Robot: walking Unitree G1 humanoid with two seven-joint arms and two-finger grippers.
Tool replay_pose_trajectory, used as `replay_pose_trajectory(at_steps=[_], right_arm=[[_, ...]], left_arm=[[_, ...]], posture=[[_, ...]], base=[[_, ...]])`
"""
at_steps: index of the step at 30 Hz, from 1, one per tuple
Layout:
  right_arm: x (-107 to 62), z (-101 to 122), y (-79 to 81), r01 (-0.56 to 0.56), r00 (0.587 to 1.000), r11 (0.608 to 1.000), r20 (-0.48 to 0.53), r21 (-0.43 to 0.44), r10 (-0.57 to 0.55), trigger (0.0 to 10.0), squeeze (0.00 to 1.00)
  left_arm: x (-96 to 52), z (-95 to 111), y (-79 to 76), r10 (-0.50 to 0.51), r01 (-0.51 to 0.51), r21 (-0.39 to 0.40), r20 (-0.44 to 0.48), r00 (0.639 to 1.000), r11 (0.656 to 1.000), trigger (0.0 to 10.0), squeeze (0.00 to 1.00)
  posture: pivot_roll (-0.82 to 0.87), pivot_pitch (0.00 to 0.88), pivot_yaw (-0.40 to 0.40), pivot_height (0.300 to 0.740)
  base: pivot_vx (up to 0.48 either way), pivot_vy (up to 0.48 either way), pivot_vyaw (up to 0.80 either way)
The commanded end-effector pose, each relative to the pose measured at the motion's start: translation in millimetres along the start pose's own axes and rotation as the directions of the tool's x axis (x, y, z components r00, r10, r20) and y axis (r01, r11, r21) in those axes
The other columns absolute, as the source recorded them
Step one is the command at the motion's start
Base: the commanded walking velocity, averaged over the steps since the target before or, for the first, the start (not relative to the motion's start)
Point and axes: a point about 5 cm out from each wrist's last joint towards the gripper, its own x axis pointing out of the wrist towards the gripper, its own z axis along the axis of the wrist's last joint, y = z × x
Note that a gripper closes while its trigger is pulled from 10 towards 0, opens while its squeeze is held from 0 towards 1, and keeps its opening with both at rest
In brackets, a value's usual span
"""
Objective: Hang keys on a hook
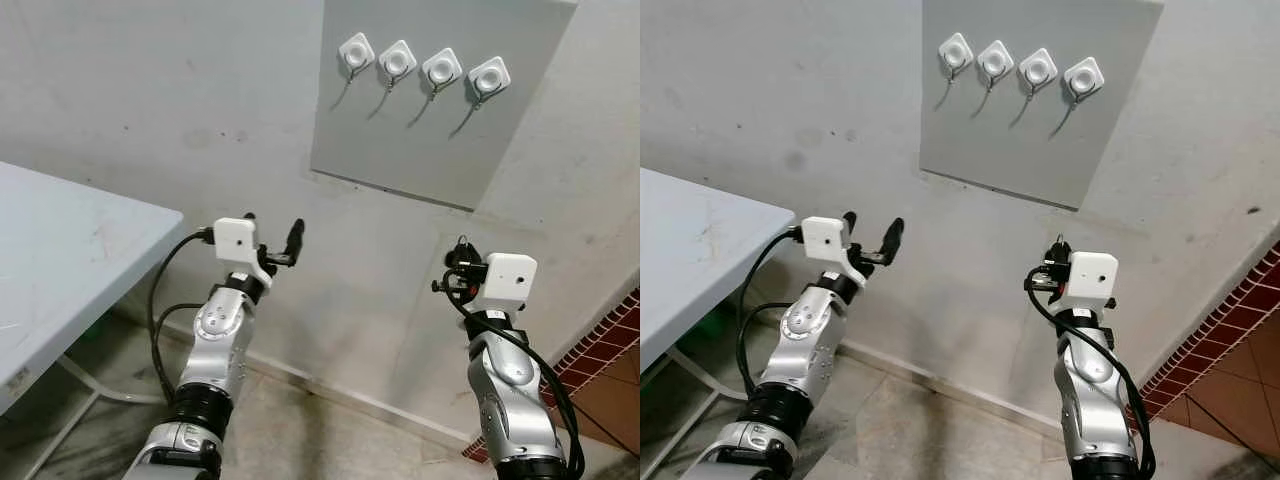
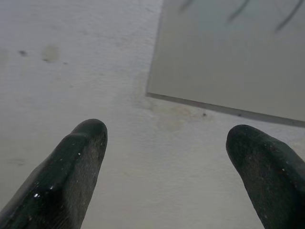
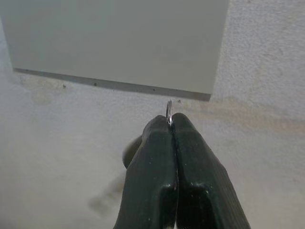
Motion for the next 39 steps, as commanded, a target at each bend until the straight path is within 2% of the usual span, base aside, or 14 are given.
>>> replay_pose_trajectory(at_steps=[1, 3, 5, 8, 14, 17, 24, 32, 39], right_arm=[[5.2, 10, 1.5, -0.013, 0.999, 1.000, 0.035, 0.012, 0.013, 10.0, 0.00], [7.8, 13, 3.2, -0.025, 0.998, 1.000, 0.053, 0.011, 0.025, 10.0, 0.00], [12.4, 20, 3.9, -0.033, 0.996, 0.999, 0.079, 0.015, 0.032, 10.0, 0.00], [26.4, 32, 2.9, -0.035, 0.992, 0.999, 0.118, 0.005, 0.035, 10.0, 0.00], [47.2, 55, -3.1, -0.044, 0.981, 0.999, 0.187, -0.019, 0.047, 10.0, 0.00], [52.8, 66, -5.6, -0.051, 0.974, 0.998, 0.222, -0.021, 0.055, 10.0, 0.00], [59.9, 84, -6.6, -0.073, 0.953, 0.997, 0.294, -0.012, 0.074, 10.0, 0.00], [62.9, 94, -4.4, -0.116, 0.936, 0.993, 0.336, 0.004, 0.107, 10.0, 0.00], [70.1, 101, -9.4, -0.106, 0.931, 0.993, 0.355, 0.053, 0.080, 10.0, 0.00]], left_arm=[[-1.5, 1, -2.9, -0.023, 0.024, 0.024, -0.003, 1.000, 0.999, 10.0, 0.00], [-1.7, 2, -6.2, -0.045, 0.045, 0.031, -0.003, 0.999, 0.998, 10.0, 0.00], [-1.0, 4, -11.5, -0.076, 0.075, 0.079, 0.003, 0.997, 0.994, 10.0, 0.00], [2.4, 10, -26.2, -0.171, 0.168, 0.090, 0.016, 0.985, 0.982, 10.0, 0.00], [10.4, 30, -46.4, -0.285, 0.281, 0.070, 0.058, 0.957, 0.957, 10.0, 0.00], [12.0, 39, -51.7, -0.314, 0.308, 0.077, 0.081, 0.946, 0.948, 10.0, 0.00], [10.6, 44, -61.9, -0.363, 0.357, 0.072, 0.085, 0.928, 0.931, 10.0, 0.00], [9.4, 49, -71.0, -0.394, 0.390, 0.062, 0.092, 0.914, 0.919, 10.0, 0.00], [7.9, 54, -75.5, -0.413, 0.409, 0.058, 0.095, 0.906, 0.911, 10.0, 0.00]], posture=[[-0.03, 0.038, -0.054, 0.740], [-0.03, 0.038, -0.054, 0.740], [-0.03, 0.040, -0.055, 0.740], [-0.03, 0.041, -0.057, 0.740], [-0.03, 0.036, -0.059, 0.740], [-0.02, 0.033, -0.060, 0.740], [-0.02, 0.025, -0.062, 0.740], [-0.03, 0.022, -0.059, 0.740], [-0.03, 0.024, -0.059, 0.740]], base=[[0.000, 0.000, 0.00], [0.000, 0.000, 0.00], [0.000, 0.000, 0.00], [0.000, 0.000, 0.00], [0.000, 0.000, 0.00], [0.000, 0.000, 0.00], [0.000, 0.000, 0.00], [0.000, 0.000, 0.00], [0.000, 0.000, 0.00]])
